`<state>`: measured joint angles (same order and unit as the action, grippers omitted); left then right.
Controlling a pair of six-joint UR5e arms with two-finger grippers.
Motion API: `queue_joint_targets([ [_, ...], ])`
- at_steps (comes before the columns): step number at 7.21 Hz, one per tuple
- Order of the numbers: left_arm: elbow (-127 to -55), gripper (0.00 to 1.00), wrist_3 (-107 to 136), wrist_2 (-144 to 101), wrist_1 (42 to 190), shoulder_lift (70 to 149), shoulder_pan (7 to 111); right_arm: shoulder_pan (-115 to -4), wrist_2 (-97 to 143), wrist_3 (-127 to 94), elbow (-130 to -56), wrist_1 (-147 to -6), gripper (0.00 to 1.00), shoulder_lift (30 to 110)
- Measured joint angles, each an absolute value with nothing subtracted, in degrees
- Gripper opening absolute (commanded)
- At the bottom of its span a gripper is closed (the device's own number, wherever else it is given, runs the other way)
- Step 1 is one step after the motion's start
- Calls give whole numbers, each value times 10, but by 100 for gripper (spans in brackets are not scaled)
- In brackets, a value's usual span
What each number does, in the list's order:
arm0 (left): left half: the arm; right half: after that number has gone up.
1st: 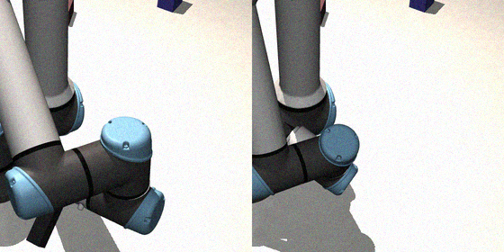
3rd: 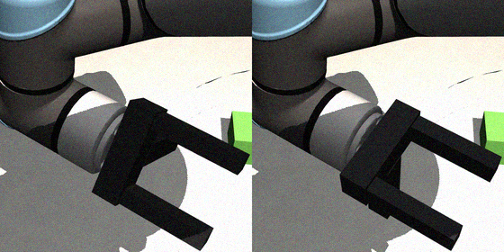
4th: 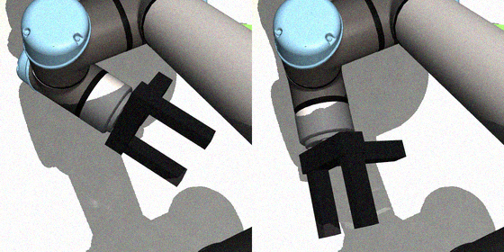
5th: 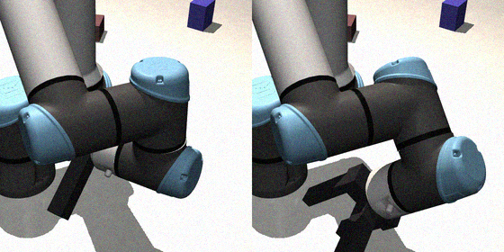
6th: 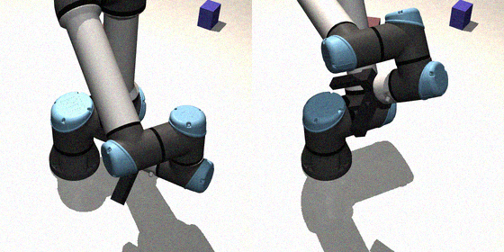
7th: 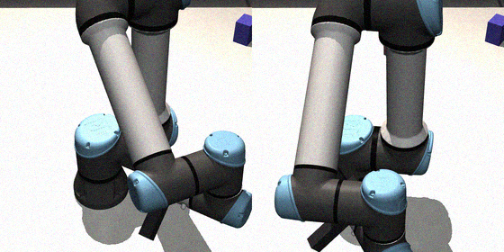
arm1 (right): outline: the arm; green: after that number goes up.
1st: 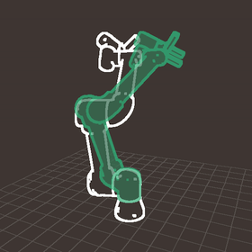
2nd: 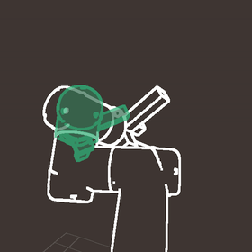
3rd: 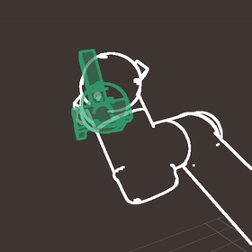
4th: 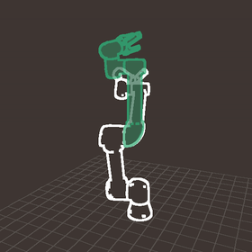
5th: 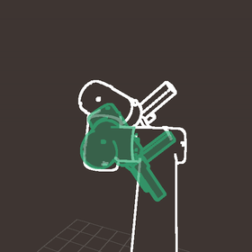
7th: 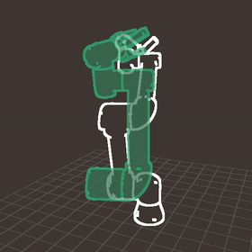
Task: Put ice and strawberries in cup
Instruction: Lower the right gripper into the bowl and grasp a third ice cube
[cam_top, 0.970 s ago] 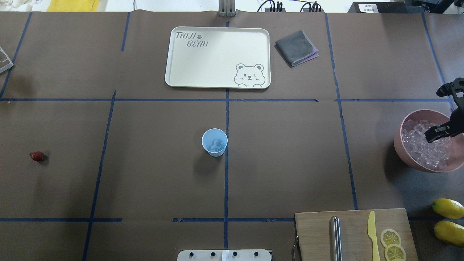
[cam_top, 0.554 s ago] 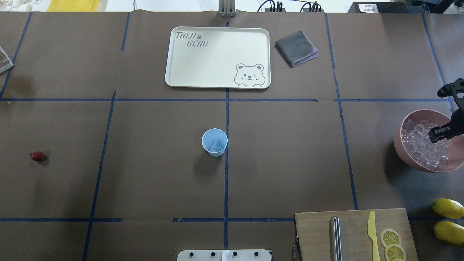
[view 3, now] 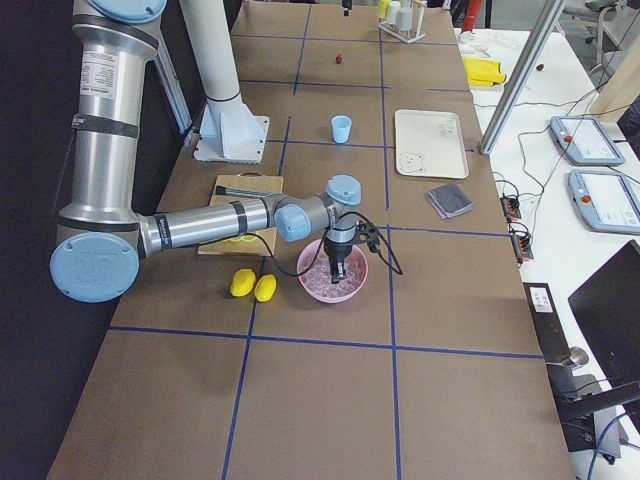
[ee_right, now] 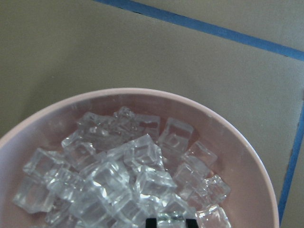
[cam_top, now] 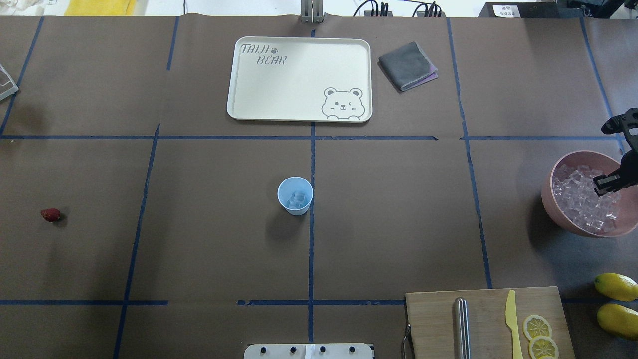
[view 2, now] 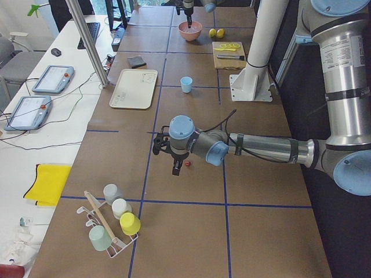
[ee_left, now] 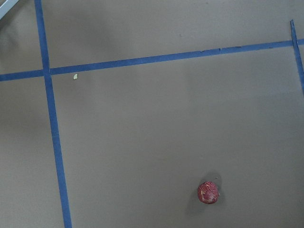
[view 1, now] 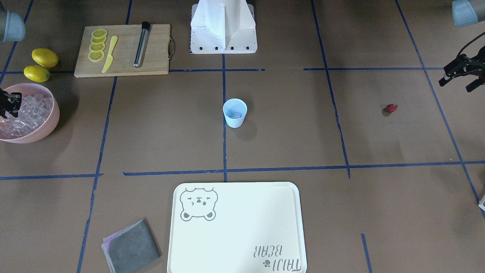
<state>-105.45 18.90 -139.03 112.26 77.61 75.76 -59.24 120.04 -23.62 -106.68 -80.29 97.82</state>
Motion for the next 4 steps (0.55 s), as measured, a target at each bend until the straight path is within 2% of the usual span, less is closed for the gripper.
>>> queue_joint_targets([
  [4, -1056, 100, 189, -1391, 1123, 776, 758, -615, 1258, -334, -1148, -808, 0, 950],
])
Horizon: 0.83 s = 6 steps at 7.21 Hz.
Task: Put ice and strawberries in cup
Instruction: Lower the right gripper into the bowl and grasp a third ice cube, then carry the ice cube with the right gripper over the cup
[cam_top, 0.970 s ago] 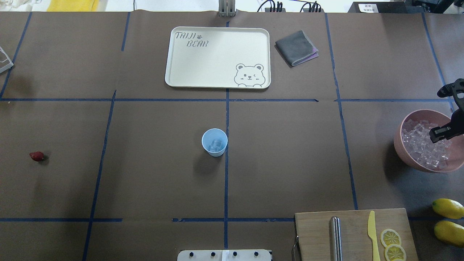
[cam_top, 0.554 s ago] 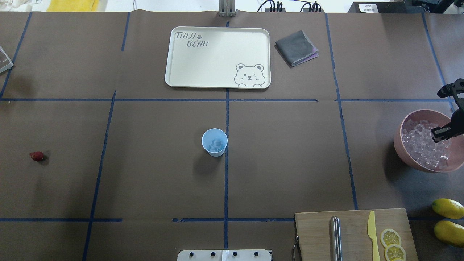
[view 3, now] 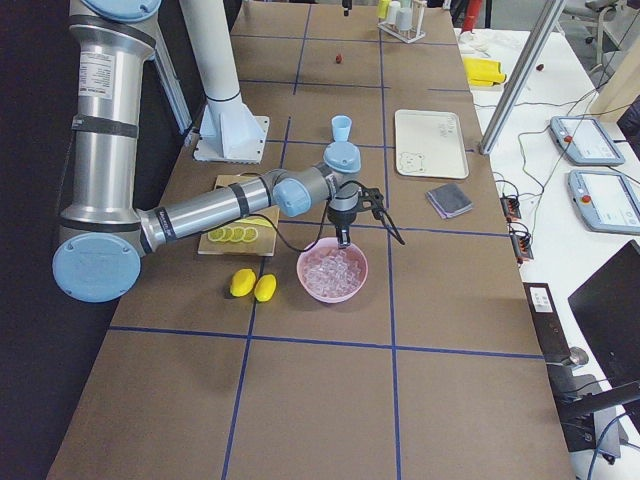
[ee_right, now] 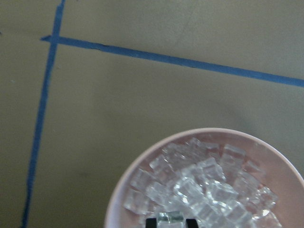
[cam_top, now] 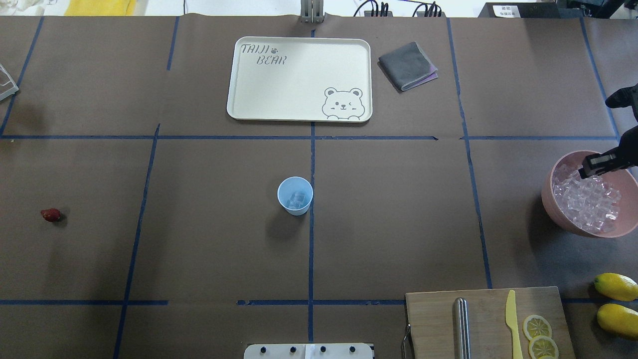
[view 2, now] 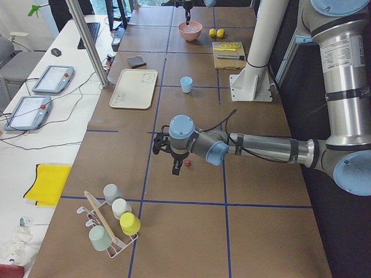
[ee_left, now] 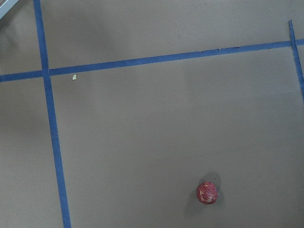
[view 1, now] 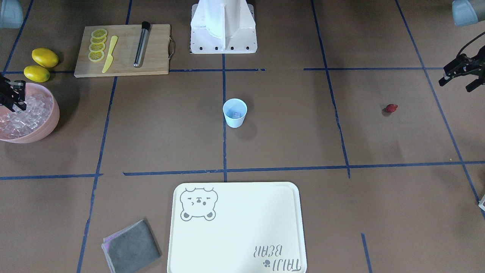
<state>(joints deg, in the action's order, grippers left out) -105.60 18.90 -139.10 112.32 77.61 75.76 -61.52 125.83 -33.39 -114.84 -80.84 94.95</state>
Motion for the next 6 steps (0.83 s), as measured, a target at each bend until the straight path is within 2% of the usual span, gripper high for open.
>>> queue_joint_targets([
  [3, -1057, 100, 189, -1392, 1123, 776, 758, -575, 1292, -578, -1162, -807, 0, 838],
  [6, -1059, 100, 189, -1392, 1123, 776, 758, -439, 1219, -838, -1154, -808, 1, 698],
])
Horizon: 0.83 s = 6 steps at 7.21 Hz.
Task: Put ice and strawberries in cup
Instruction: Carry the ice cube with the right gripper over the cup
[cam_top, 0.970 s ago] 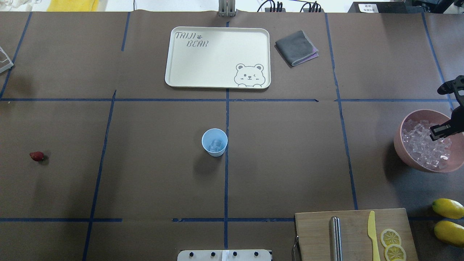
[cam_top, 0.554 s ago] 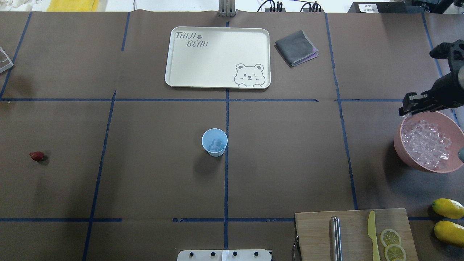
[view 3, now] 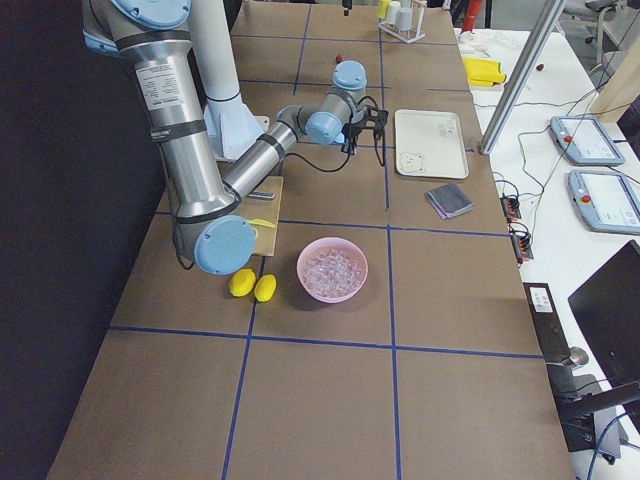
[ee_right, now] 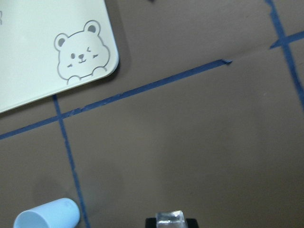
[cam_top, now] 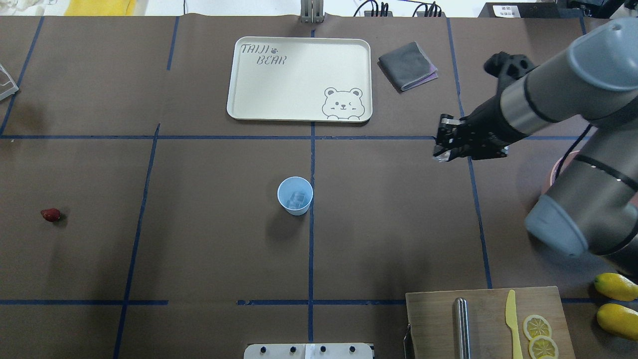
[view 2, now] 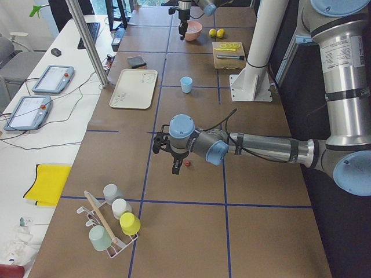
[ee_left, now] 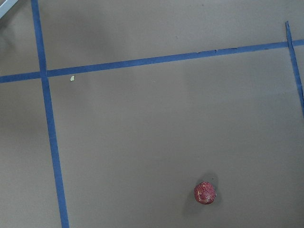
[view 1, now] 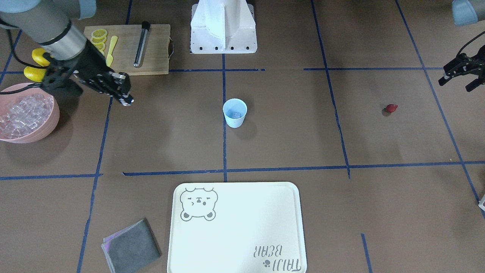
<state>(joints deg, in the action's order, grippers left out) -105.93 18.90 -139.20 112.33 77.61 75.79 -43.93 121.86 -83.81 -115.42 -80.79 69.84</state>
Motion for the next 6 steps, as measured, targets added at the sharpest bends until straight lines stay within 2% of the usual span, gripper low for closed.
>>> queue_joint_targets([
  [3, -1064, 100, 190, -1392, 1123, 776, 758, -323, 1092, -966, -1073, -804, 2, 574],
  [6, -1066, 100, 189, -1392, 1123, 776, 758, -264, 1024, -993, -1029, -801, 3, 529],
])
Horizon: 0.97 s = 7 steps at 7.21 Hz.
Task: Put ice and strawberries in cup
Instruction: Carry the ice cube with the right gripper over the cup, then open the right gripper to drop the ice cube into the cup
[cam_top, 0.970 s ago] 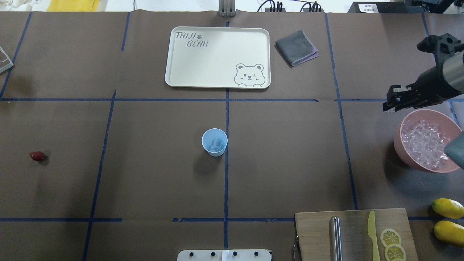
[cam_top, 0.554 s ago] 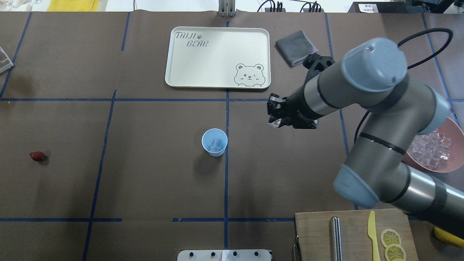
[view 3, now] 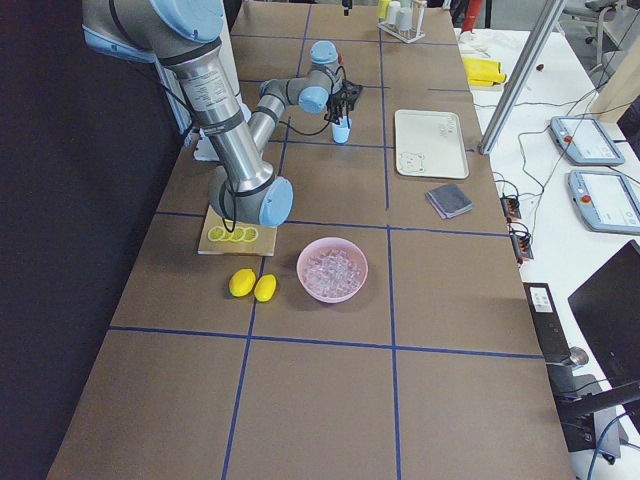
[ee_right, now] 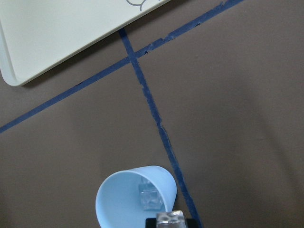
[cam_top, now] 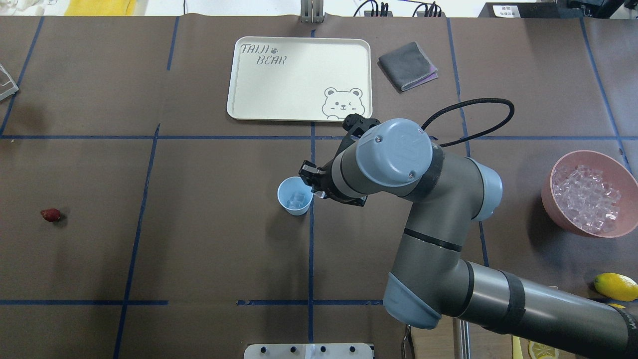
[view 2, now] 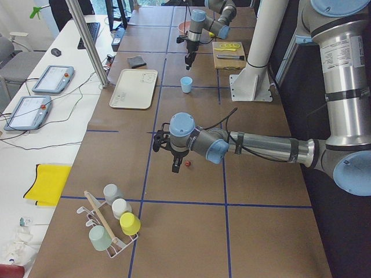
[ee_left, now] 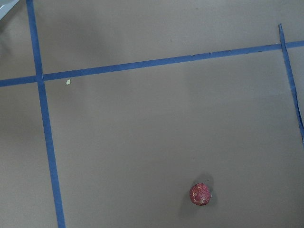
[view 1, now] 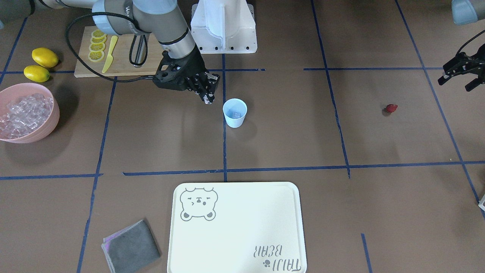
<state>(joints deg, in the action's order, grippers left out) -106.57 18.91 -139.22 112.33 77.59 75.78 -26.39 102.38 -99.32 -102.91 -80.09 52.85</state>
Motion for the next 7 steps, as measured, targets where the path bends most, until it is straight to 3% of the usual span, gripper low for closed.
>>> queue_joint_targets([
  [3, -1066, 100, 189, -1392, 1123, 770, 758, -254, 1009, -1002, -975, -801, 10, 482],
  [4, -1066, 100, 189, -1392, 1123, 769, 758, -252, 1003, -1002, -964, -801, 26, 476],
  [5, -1066, 100, 189, -1392, 1123, 769, 758, -251, 998, -1002, -955, -801, 69, 470],
  [7, -1067, 100, 189, -1392, 1123, 768, 758, -250, 993, -1002, -945, -801, 81, 464],
])
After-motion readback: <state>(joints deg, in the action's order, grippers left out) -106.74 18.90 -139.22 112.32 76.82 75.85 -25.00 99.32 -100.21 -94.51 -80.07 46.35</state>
